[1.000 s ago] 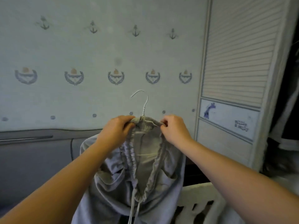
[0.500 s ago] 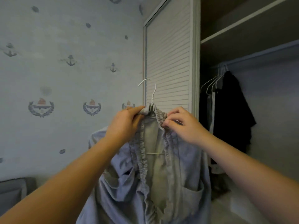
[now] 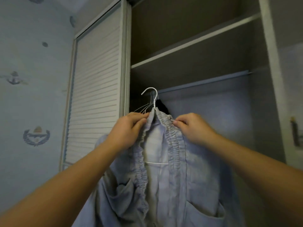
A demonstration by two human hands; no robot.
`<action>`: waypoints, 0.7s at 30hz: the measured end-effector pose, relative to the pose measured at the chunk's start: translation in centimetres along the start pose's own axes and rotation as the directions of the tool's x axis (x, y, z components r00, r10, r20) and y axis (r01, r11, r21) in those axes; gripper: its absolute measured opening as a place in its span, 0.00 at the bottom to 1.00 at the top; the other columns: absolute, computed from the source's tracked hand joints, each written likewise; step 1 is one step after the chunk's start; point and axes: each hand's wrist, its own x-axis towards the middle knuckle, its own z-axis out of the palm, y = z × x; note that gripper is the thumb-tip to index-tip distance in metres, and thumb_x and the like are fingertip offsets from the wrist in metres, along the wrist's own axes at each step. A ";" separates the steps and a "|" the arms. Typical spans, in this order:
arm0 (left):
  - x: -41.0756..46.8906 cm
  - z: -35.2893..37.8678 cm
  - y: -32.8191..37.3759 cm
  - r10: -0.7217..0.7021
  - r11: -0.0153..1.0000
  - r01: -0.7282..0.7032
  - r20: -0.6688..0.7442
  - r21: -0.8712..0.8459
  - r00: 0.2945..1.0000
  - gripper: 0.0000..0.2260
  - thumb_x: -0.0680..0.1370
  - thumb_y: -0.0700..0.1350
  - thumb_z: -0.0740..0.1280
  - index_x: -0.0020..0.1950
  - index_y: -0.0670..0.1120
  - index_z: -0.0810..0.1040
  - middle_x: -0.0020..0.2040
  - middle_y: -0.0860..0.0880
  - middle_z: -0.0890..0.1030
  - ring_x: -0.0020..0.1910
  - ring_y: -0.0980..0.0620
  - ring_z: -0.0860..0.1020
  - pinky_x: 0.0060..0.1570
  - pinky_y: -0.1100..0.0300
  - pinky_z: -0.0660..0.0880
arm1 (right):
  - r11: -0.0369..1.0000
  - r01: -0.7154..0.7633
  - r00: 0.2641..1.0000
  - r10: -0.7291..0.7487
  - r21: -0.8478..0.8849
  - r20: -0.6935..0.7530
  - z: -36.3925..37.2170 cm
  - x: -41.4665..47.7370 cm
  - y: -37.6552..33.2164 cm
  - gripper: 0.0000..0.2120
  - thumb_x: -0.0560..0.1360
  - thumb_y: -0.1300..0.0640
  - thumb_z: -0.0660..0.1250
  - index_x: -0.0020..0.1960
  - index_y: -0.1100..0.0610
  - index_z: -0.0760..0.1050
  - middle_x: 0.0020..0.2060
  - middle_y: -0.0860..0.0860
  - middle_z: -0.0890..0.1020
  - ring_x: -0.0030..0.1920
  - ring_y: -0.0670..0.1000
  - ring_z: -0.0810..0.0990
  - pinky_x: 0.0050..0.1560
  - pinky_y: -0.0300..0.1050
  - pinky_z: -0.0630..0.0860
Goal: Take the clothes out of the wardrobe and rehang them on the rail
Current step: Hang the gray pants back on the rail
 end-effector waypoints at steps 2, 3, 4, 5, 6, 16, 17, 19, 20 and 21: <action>2.4 3.6 -0.6 0.022 1.000 -0.021 0.080 -0.020 0.997 0.17 0.83 0.45 0.63 0.73 0.50 0.74 0.70 0.50 0.75 0.70 0.53 0.71 0.72 0.56 0.65 | 0.994 -0.074 0.997 0.074 -0.078 -0.003 -1.3 1.0 2.2 0.14 0.79 0.54 0.65 0.41 0.61 0.80 0.35 0.55 0.82 0.41 0.55 0.79 0.42 0.48 0.72; 3.6 5.3 -1.0 0.018 1.000 -0.017 0.130 -0.013 0.991 0.20 0.83 0.48 0.62 0.76 0.50 0.69 0.75 0.49 0.71 0.74 0.51 0.68 0.74 0.52 0.63 | 0.988 -0.112 0.994 0.112 -0.110 -0.009 -1.8 1.3 3.2 0.14 0.79 0.53 0.65 0.42 0.63 0.80 0.36 0.59 0.82 0.42 0.57 0.80 0.43 0.49 0.72; 4.6 6.9 -1.1 0.011 1.000 -0.009 0.171 -0.016 0.985 0.23 0.83 0.50 0.61 0.78 0.51 0.65 0.77 0.49 0.66 0.76 0.50 0.64 0.75 0.49 0.61 | 0.979 -0.155 0.988 0.154 -0.132 -0.019 -2.3 1.6 4.0 0.15 0.79 0.52 0.65 0.43 0.64 0.80 0.38 0.61 0.82 0.43 0.58 0.80 0.42 0.49 0.72; 5.5 8.3 -1.3 0.007 0.999 0.002 0.206 -0.040 0.978 0.24 0.83 0.51 0.61 0.79 0.51 0.62 0.79 0.49 0.63 0.78 0.50 0.60 0.76 0.48 0.59 | 0.968 -0.200 0.980 0.198 -0.149 -0.031 -2.8 1.9 4.5 0.15 0.79 0.52 0.65 0.44 0.64 0.80 0.39 0.63 0.81 0.43 0.59 0.80 0.40 0.48 0.71; 6.3 9.7 -1.3 0.007 0.997 0.011 0.234 -0.076 0.972 0.25 0.84 0.51 0.60 0.80 0.51 0.59 0.80 0.49 0.60 0.79 0.50 0.58 0.77 0.49 0.57 | 0.956 -0.241 0.971 0.237 -0.169 -0.039 -3.2 2.1 5.0 0.16 0.79 0.52 0.65 0.44 0.65 0.80 0.40 0.64 0.81 0.41 0.59 0.79 0.38 0.46 0.68; 10.0 16.9 -3.2 0.090 0.934 0.047 0.359 -0.355 0.929 0.23 0.84 0.51 0.59 0.79 0.49 0.62 0.78 0.51 0.64 0.76 0.54 0.63 0.67 0.70 0.57 | 0.772 -0.610 0.790 0.571 -0.182 -0.226 -4.6 7.1 7.2 0.17 0.77 0.57 0.68 0.32 0.60 0.69 0.27 0.54 0.69 0.33 0.54 0.69 0.32 0.43 0.64; 10.1 16.9 -3.6 0.101 0.923 0.048 0.363 -0.381 0.926 0.23 0.84 0.52 0.59 0.79 0.51 0.64 0.76 0.51 0.67 0.74 0.54 0.66 0.67 0.67 0.61 | 0.760 -0.641 0.759 0.606 -0.108 -0.236 -4.3 7.7 7.1 0.17 0.77 0.58 0.68 0.33 0.60 0.68 0.28 0.54 0.70 0.31 0.53 0.69 0.32 0.43 0.65; 10.3 16.8 -4.3 0.133 0.910 0.027 0.352 -0.414 0.926 0.21 0.83 0.53 0.60 0.76 0.53 0.68 0.73 0.51 0.72 0.69 0.55 0.71 0.65 0.64 0.66 | 0.731 -0.664 0.699 0.682 0.156 -0.217 -3.3 8.9 7.0 0.14 0.78 0.62 0.66 0.35 0.61 0.69 0.32 0.56 0.75 0.32 0.53 0.73 0.34 0.43 0.70; 10.4 16.7 -4.7 0.151 0.903 0.012 0.344 -0.430 0.927 0.20 0.83 0.53 0.60 0.75 0.54 0.70 0.71 0.52 0.74 0.68 0.56 0.72 0.64 0.64 0.67 | 0.699 -0.645 0.681 0.709 0.310 -0.183 -2.7 9.5 6.9 0.12 0.79 0.65 0.63 0.36 0.62 0.70 0.34 0.57 0.76 0.33 0.53 0.75 0.36 0.45 0.73; 10.5 16.4 -5.1 0.173 0.896 -0.007 0.335 -0.444 0.926 0.19 0.83 0.53 0.61 0.74 0.53 0.71 0.70 0.53 0.75 0.68 0.57 0.72 0.64 0.64 0.67 | 0.648 -0.611 0.674 0.727 0.454 -0.130 -2.0 10.2 6.9 0.12 0.80 0.67 0.61 0.38 0.62 0.71 0.36 0.57 0.77 0.35 0.53 0.76 0.37 0.46 0.74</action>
